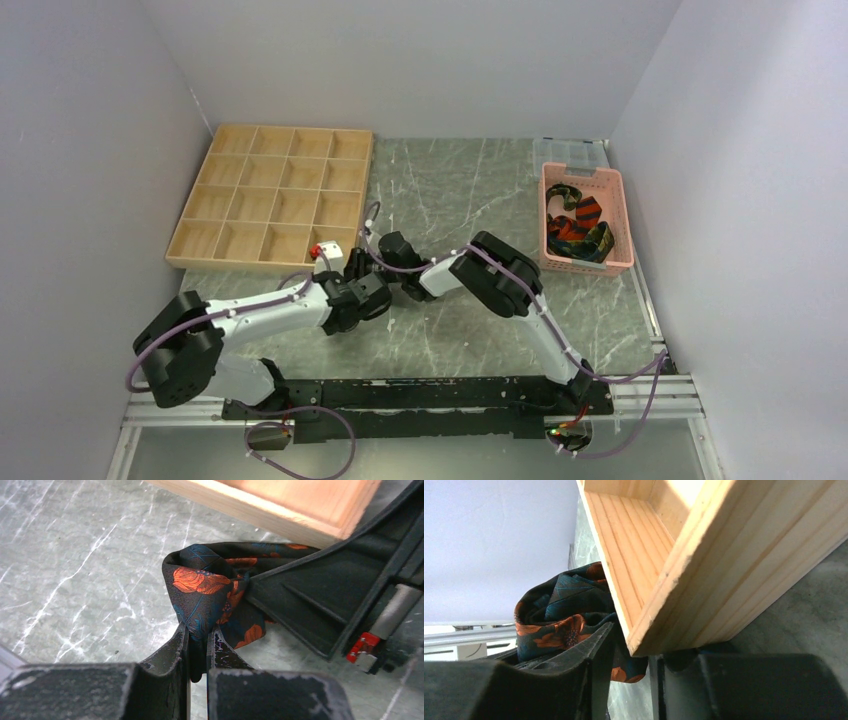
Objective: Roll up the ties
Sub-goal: Roll the tie at the center of the board.
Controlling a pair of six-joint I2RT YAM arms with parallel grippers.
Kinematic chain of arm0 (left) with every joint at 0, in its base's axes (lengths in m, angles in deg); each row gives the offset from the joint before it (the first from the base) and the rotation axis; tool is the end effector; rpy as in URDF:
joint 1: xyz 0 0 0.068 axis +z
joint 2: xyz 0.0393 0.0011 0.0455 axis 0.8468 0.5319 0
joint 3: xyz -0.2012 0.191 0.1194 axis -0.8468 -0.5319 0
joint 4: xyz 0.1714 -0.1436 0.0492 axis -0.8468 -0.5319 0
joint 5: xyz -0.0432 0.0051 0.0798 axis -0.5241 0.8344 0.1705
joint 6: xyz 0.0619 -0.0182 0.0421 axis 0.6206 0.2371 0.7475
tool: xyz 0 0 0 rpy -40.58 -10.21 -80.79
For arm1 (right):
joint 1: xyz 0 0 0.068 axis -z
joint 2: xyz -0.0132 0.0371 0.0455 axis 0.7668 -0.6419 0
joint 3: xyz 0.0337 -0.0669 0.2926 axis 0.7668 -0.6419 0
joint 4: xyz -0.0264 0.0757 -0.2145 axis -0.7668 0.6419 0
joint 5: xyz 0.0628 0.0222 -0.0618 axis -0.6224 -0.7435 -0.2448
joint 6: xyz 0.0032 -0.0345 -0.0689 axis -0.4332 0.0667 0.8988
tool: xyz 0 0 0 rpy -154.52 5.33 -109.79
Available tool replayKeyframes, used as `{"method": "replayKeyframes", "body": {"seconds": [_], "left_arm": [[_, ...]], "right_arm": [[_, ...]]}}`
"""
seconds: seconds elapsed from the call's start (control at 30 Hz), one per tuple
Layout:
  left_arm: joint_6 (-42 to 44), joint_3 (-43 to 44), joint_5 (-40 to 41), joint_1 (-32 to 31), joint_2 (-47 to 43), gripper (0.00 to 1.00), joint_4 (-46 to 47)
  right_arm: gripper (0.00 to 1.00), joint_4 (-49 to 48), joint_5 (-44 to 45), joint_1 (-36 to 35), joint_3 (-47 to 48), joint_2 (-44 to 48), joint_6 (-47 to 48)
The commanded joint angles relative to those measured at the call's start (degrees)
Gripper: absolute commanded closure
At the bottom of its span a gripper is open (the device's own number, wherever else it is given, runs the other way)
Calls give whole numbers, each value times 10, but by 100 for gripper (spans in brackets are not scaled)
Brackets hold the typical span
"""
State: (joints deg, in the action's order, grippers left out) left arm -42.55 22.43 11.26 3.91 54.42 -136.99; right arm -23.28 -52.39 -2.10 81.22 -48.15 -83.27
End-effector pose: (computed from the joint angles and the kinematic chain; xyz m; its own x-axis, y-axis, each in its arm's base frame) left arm 0.1416 -0.1068 0.2162 -0.6403 -0.1220 -0.7583 -0.4185 0.8833 0.2113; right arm 0.2759 0.4095 0.1299 -0.9537 0.0089 -0.3007 -0.2839 0.3044 0.9093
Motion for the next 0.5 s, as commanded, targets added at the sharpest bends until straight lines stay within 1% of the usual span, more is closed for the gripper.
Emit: {"method": "replayKeyframes", "body": {"seconds": [0.0, 0.07, 0.17, 0.3, 0.47], "left_arm": [[33, 9, -15, -1, -15, 97, 44], [23, 30, -5, -2, 8, 97, 14], [9, 52, 6, -2, 36, 97, -12], [18, 55, 4, -2, 41, 97, 4], [20, 65, 10, -2, 51, 97, -1]], "right_arm": [[62, -45, 5, 7, -31, 22, 11], [57, -32, 14, 9, -48, 48, 21], [54, -26, 20, 20, -67, 72, 21], [53, -23, 31, 37, -92, 94, 19], [56, -58, 28, 50, -130, 116, -3]]}}
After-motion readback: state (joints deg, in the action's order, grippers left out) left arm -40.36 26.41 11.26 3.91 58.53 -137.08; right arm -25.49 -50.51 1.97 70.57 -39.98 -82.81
